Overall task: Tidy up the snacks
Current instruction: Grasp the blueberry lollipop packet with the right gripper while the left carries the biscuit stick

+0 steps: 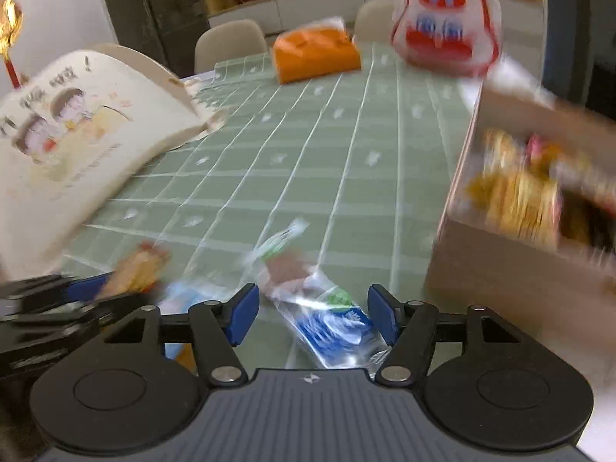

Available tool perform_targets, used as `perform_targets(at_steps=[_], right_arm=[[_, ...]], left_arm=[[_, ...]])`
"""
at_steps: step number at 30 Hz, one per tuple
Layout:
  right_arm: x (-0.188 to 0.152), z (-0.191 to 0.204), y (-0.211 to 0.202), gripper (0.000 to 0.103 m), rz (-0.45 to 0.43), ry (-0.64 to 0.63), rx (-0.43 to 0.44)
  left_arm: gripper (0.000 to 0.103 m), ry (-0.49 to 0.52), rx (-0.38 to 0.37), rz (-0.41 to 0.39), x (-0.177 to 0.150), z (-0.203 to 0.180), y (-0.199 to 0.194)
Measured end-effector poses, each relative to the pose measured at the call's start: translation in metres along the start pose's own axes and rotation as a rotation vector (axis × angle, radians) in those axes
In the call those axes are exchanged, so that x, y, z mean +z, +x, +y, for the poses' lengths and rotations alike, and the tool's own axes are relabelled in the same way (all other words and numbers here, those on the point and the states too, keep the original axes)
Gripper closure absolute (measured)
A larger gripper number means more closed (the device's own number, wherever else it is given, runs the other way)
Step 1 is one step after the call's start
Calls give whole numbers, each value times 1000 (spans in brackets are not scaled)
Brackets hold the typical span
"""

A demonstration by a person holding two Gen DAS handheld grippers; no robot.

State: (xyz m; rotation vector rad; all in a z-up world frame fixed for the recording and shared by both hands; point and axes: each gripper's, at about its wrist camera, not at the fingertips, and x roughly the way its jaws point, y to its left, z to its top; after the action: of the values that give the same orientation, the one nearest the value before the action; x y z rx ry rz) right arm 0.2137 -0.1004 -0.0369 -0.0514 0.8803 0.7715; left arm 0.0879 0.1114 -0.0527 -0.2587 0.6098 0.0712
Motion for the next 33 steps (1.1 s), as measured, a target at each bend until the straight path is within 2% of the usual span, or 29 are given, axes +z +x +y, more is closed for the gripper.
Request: perform_targets(at_steps=[1, 2, 3, 7, 10, 14, 15, 16, 17, 18, 21, 24, 26, 30, 33], right_arm=[[-4, 2, -5, 39, 16, 1, 65], [-8, 6, -11, 39, 17, -12, 94], [-10, 11, -16, 39, 3, -33, 77], [-8, 29, -14, 39, -68, -109, -87], [4, 30, 8, 39, -67, -95, -125], [11, 21, 29, 40, -67, -44, -135], [12, 21, 29, 48, -65, -44, -128], [11, 22, 28, 63, -59, -54, -114], [9, 23, 24, 68, -53, -67, -96], [6, 24, 20, 67, -49, -76, -91], [-8, 23, -6, 67, -81, -97, -111], [-24, 16, -40, 68, -121, -91, -119], [-36, 8, -68, 68, -157, -75, -123], [-56, -7, -124, 67, -245, -36, -123], [-62, -19, -169, 67, -330, -12, -154]], left_arm=[[60, -6, -5, -1, 0, 1, 0], [60, -11, -9, -1, 0, 1, 0], [60, -13, -11, -2, 0, 2, 0], [60, -16, -11, -3, 0, 2, 0], [60, -19, -13, -4, 0, 2, -1], [62, -83, -47, -12, 0, 11, -3], [63, -94, -53, -12, 0, 13, -3], [63, -103, -56, -11, 0, 14, -3], [63, -108, -59, -15, 1, 14, -4], [63, -113, -65, -23, 1, 15, -7], [63, -114, -108, -73, 7, 7, -24], [63, -54, -164, -140, 14, -18, -50], [63, -18, -206, -131, 16, -37, -57], [63, 11, -336, -48, 18, -80, -54], [63, 47, -409, -49, 37, -110, -54]])
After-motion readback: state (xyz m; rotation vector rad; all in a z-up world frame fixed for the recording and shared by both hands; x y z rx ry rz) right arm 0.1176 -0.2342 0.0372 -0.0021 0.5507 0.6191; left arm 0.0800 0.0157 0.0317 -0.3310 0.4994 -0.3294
